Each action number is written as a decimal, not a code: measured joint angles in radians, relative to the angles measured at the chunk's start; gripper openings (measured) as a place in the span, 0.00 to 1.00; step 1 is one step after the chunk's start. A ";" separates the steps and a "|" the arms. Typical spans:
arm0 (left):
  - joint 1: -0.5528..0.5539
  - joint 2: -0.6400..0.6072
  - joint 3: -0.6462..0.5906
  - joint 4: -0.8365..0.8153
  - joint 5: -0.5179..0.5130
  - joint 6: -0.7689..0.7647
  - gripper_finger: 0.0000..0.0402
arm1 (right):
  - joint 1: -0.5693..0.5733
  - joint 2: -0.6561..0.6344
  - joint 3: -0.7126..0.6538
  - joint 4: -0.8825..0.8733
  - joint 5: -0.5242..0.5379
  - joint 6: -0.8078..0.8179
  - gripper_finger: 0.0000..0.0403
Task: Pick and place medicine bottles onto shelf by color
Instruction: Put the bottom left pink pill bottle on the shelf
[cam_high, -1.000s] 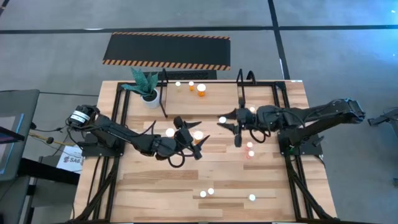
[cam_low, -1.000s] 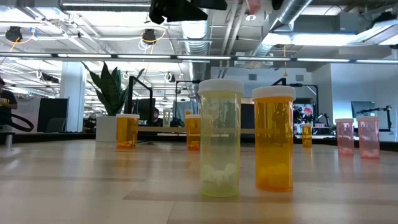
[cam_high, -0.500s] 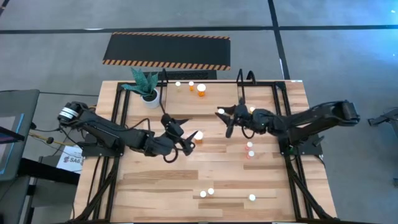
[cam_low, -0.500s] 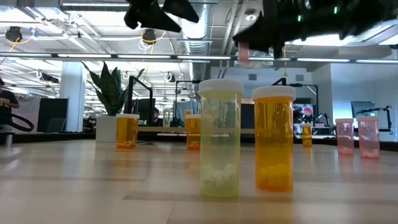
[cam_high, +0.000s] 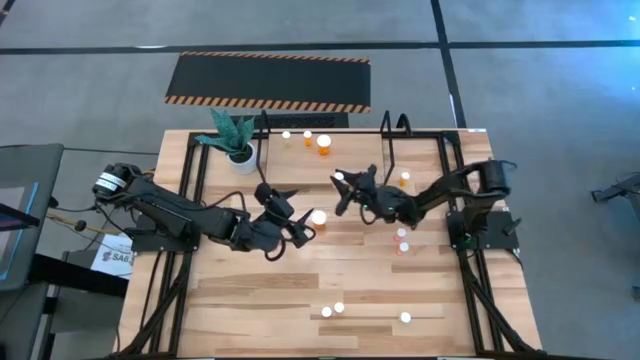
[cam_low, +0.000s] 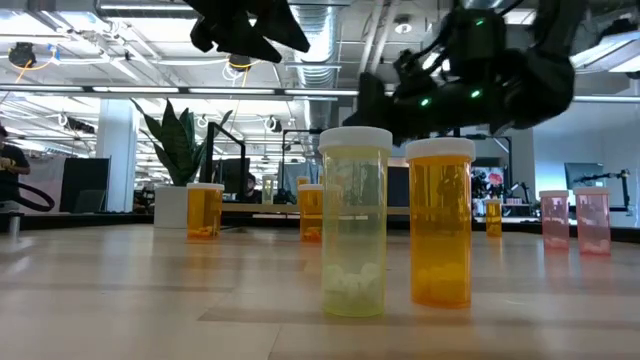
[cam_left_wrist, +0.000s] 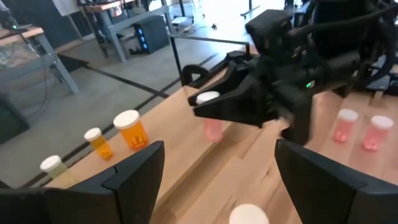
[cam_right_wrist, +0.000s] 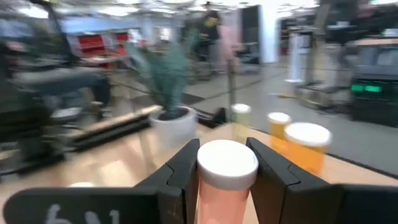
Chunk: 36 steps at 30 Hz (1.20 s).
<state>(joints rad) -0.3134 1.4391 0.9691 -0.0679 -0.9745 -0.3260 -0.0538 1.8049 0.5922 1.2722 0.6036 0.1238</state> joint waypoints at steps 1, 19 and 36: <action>0.000 0.000 0.000 -0.010 -0.001 -0.008 0.73 | 0.000 0.026 0.019 -0.005 0.018 0.000 0.32; 0.000 0.000 0.000 -0.127 -0.036 -0.080 0.73 | -0.021 0.213 0.186 -0.100 0.272 0.043 0.32; 0.001 0.001 0.000 -0.126 -0.035 -0.082 0.73 | -0.067 0.212 0.201 -0.280 0.305 0.136 0.32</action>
<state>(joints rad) -0.3126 1.4399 0.9691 -0.1940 -1.0096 -0.4080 -0.1209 2.0168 0.7937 0.9923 0.9085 0.2601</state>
